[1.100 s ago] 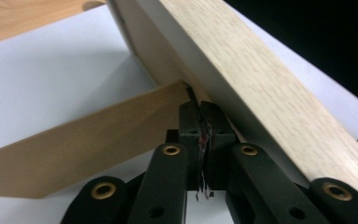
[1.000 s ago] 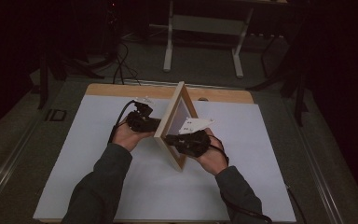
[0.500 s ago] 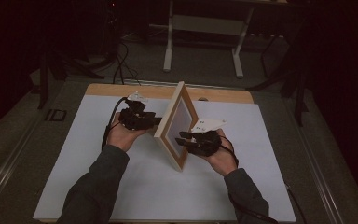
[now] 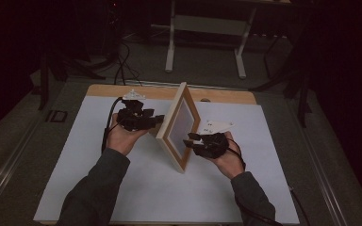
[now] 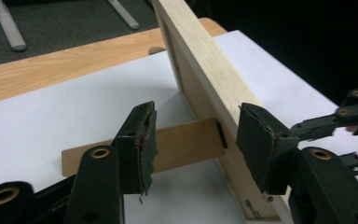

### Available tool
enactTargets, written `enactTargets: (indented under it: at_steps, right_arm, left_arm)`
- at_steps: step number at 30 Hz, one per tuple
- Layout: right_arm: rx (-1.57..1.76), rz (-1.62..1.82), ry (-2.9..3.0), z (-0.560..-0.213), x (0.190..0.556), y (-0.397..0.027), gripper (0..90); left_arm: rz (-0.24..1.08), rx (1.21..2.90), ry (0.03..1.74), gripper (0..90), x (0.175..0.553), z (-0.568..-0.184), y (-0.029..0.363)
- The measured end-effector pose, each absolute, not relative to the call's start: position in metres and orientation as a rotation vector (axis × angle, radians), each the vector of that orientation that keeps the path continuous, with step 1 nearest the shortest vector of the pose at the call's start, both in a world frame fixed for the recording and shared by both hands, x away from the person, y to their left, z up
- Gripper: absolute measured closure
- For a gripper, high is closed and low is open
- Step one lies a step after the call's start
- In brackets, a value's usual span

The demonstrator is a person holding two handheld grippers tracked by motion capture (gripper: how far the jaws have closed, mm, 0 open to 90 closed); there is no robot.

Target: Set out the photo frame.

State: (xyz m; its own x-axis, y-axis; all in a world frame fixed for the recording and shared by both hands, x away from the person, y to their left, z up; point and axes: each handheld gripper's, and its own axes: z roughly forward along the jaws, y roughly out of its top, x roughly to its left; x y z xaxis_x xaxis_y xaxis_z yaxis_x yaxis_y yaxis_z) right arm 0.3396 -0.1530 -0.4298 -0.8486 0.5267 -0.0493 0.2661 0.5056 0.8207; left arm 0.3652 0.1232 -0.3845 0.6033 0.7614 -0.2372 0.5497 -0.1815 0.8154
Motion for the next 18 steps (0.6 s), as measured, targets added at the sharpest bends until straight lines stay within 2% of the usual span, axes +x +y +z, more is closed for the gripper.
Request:
enactTargets:
  at_steps: [7, 13, 18]
  right_arm:
    - [0.695, 1.257, 2.447, -0.43, 0.341, -0.161, 63.6]
    - [0.716, 1.251, 2.436, -0.43, 0.344, -0.17, 63.1]
    - [0.74, 1.249, 2.423, -0.429, 0.345, -0.176, 63.0]
  left_arm:
    - [0.246, 1.841, 1.052, 42.3, 0.359, -0.38, 0.12]
    - [0.241, 1.849, 1.042, 33.8, 0.351, -0.378, 0.111]
    - [0.284, 1.877, 1.042, 29.1, 0.344, -0.378, 0.102]
